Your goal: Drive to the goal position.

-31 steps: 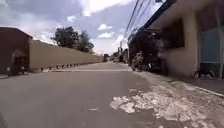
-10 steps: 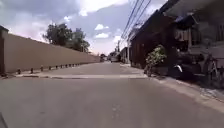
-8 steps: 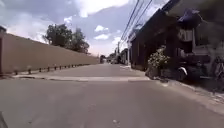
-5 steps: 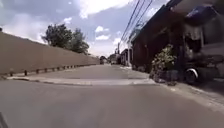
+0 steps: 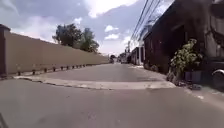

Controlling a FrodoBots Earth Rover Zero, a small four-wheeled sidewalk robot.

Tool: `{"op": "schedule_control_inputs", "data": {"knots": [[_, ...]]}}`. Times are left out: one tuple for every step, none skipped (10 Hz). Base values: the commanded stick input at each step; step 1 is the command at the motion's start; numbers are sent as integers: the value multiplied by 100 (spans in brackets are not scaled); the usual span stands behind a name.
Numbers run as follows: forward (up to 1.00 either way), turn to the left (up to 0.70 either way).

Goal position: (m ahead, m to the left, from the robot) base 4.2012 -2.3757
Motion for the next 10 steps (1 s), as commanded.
{"op": "schedule_control_inputs", "data": {"knots": [[100,1],[100,1],[100,1],[100,1],[100,1],[100,0],[100,-5],[100,-18],[100,-38],[100,-11]]}}
